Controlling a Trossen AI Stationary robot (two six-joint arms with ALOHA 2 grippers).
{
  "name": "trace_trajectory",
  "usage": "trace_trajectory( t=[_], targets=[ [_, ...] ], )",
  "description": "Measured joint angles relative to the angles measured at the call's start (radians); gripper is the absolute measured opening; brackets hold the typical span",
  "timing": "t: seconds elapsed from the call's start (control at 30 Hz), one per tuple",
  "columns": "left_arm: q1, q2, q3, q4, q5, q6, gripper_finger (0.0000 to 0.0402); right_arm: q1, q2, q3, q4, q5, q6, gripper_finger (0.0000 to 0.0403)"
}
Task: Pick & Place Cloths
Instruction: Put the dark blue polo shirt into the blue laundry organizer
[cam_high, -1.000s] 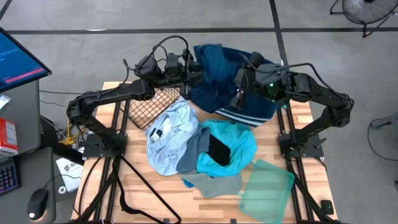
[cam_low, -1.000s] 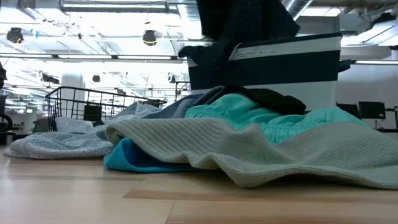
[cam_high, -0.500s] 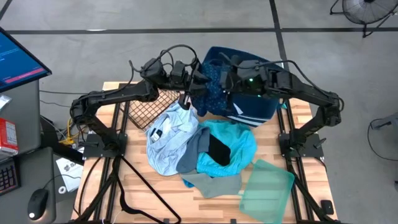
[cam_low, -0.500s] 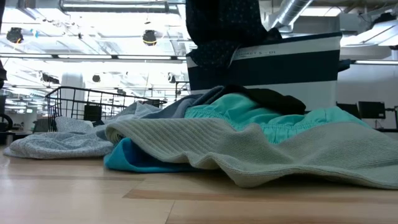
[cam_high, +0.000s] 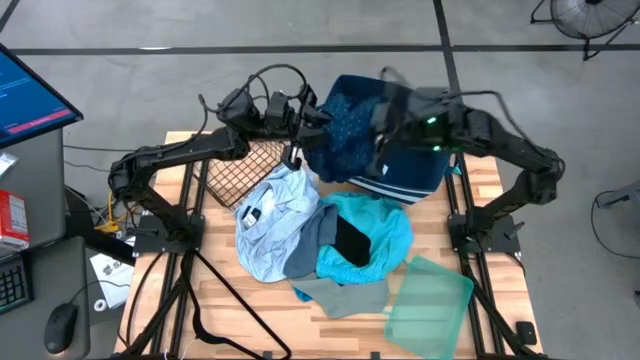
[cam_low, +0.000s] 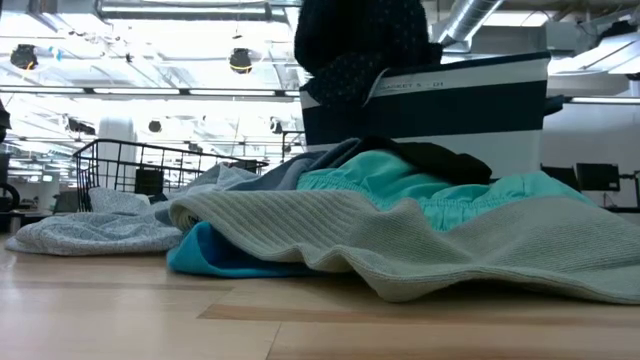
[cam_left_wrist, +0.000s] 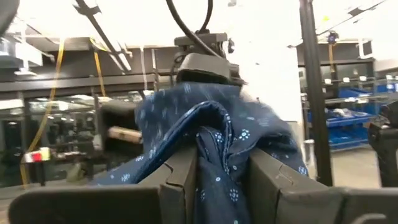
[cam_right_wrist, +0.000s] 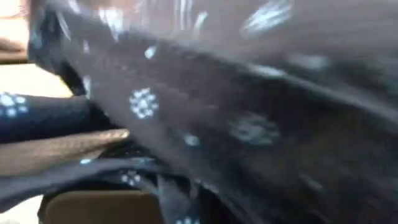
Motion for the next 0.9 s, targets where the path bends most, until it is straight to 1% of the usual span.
trace_trajectory(
  t=[0.17,0.27,0.4,0.47,0.57,0.7,0.9],
  targets=[
    [0.026,-0.012,-0.001,-0.001,-0.004,-0.002,0.0085,-0.076,-0.062,0.001,-0.025,0.147,0.009,0.0008],
    [0.03,-0.012,-0.001,-0.005,-0.002,-0.002,0.0085,-0.141,-0.095,0.001,-0.031,0.24,-0.005,0.0005],
    [0.029,-0.014,-0.001,-0.003,0.0,-0.002,0.0085,-0.246,-0.129,0.001,-0.049,0.406,-0.039,0.0005],
    [0.028,-0.014,-0.001,-0.005,0.0,-0.002,0.0085,-0.291,-0.141,0.001,-0.05,0.439,-0.042,0.0005],
    [0.028,-0.014,-0.001,-0.004,0.0,-0.002,0.0085,-0.347,-0.151,0.001,-0.072,0.411,-0.03,0.0005],
    [0.028,-0.014,-0.001,-0.006,0.0,-0.018,0.0085,-0.387,-0.131,0.001,-0.154,0.292,0.043,0.0005],
    [0.047,-0.04,-0.001,-0.041,0.003,-0.107,0.0085,-0.384,-0.072,0.001,-0.269,0.143,0.126,0.0005]
  ],
)
